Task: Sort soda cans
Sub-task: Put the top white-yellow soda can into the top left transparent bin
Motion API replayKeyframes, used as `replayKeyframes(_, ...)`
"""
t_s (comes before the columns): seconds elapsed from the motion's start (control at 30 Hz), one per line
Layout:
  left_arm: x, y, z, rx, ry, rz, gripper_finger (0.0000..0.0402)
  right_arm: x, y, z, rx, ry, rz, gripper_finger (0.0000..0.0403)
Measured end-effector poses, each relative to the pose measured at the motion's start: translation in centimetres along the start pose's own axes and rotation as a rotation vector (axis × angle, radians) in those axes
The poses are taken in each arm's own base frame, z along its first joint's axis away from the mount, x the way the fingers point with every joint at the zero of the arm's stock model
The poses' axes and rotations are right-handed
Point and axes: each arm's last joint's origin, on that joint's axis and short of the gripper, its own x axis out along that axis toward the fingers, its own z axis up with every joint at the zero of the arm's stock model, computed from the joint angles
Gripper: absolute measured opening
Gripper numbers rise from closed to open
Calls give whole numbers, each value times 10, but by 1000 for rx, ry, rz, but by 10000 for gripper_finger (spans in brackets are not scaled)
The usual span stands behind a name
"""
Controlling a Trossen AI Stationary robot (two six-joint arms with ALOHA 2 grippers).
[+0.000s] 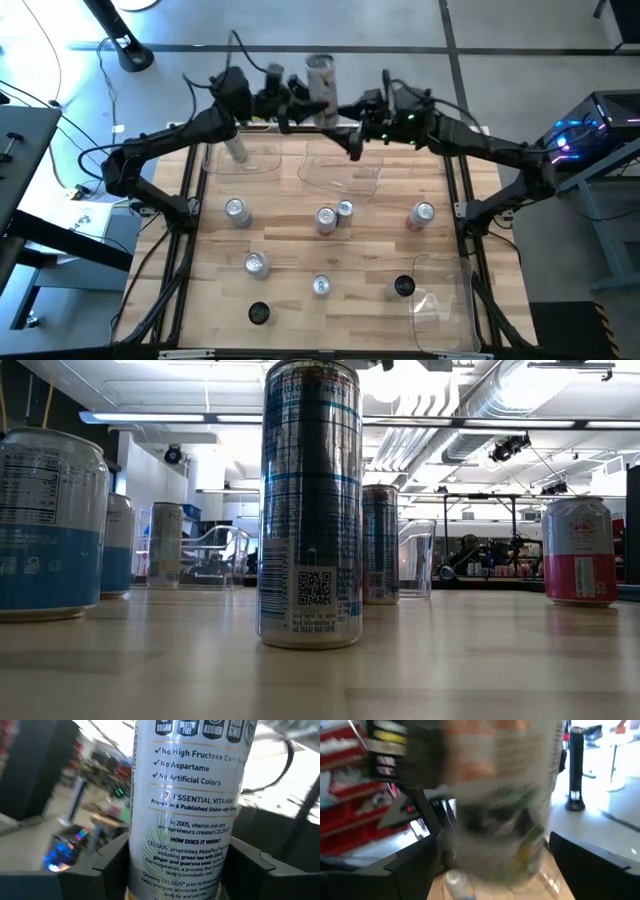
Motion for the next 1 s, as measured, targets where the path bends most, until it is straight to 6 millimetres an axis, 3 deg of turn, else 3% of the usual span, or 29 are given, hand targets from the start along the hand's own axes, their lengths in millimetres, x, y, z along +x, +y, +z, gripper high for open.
replayKeyframes(0.23, -1, -6, 6, 26, -52, -17, 234, 0, -1, 4, -19, -42, -22, 362)
replayKeyframes(0.57, 11, -14, -7, -12, -32, -33, 234, 3, 4, 2, -16, -51, 9, 358)
replayKeyframes(0.67, 13, -14, -10, -10, -24, -23, 234, 3, 9, 2, -15, -56, 3, 325)
replayKeyframes(0.8, 12, -13, -10, -5, -27, -17, 234, 3, 15, 1, -18, -68, -17, 229)
replayKeyframes(1.0, 12, -11, -11, -9, -14, -8, 234, -1, 14, -2, -25, -19, -23, 229)
